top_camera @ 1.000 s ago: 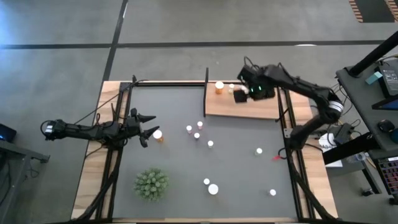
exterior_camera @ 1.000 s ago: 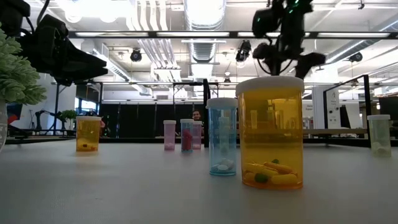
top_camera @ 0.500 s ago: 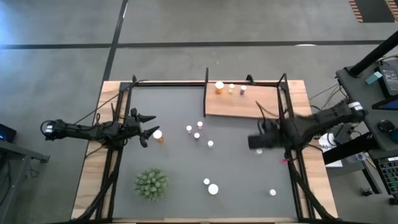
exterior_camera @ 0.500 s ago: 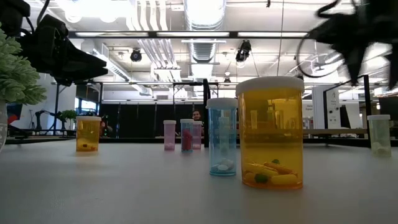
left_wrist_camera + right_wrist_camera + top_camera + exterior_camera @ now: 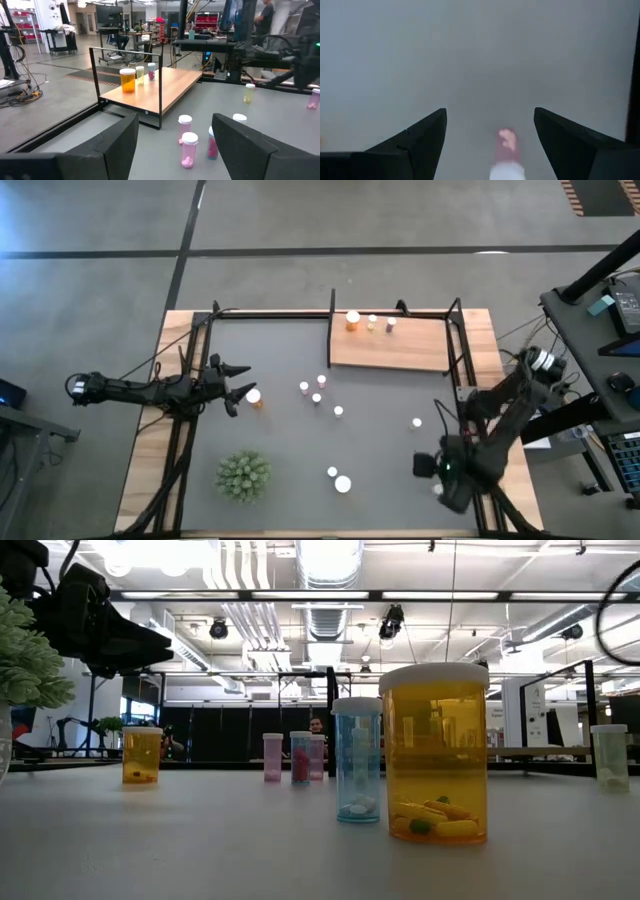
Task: Pick and place medicine bottles onto shelf by color
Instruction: Put the bottom pink pill bottle on the shelf
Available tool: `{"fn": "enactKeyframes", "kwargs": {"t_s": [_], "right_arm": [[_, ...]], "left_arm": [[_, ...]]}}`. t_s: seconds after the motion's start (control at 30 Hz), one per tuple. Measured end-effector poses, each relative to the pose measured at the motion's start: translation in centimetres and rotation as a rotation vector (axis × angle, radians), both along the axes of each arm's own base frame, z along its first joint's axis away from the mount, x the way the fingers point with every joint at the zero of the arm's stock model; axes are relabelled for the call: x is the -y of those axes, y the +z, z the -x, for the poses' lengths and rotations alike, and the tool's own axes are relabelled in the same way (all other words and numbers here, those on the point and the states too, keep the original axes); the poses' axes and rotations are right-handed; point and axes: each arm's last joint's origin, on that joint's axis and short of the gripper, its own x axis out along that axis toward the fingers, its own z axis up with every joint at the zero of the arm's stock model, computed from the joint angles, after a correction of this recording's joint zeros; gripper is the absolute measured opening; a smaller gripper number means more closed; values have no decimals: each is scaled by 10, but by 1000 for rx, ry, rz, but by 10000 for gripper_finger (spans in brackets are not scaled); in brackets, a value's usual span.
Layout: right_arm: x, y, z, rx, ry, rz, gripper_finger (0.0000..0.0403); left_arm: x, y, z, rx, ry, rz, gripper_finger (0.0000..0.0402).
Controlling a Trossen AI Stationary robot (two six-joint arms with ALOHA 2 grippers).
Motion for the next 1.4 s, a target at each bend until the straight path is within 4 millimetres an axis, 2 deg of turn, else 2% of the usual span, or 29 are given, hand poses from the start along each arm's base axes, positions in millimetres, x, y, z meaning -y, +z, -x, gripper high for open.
{"fn": "enactKeyframes", "kwargs": {"t_s": [0.23, 0.4, 0.67, 1.07, 1.17, 1.4], "right_arm": [[-40, -4, -9, -67, -12, 40, 272], [-52, -11, -14, -137, -18, 74, 249], [-53, -13, -15, -136, -21, 71, 210], [-54, -15, -16, -126, -19, 56, 99], [-54, -15, -16, -126, -19, 56, 100], [-46, -10, -22, -127, -40, 55, 131]], "left_arm": [[0, 0, 0, 0, 0, 0, 238], [0, 0, 0, 0, 0, 0, 238], [0, 0, 0, 0, 0, 0, 238], [0, 0, 0, 0, 0, 0, 238], [0, 0, 0, 0, 0, 0, 238], [0, 0, 0, 0, 0, 0, 238]]}}
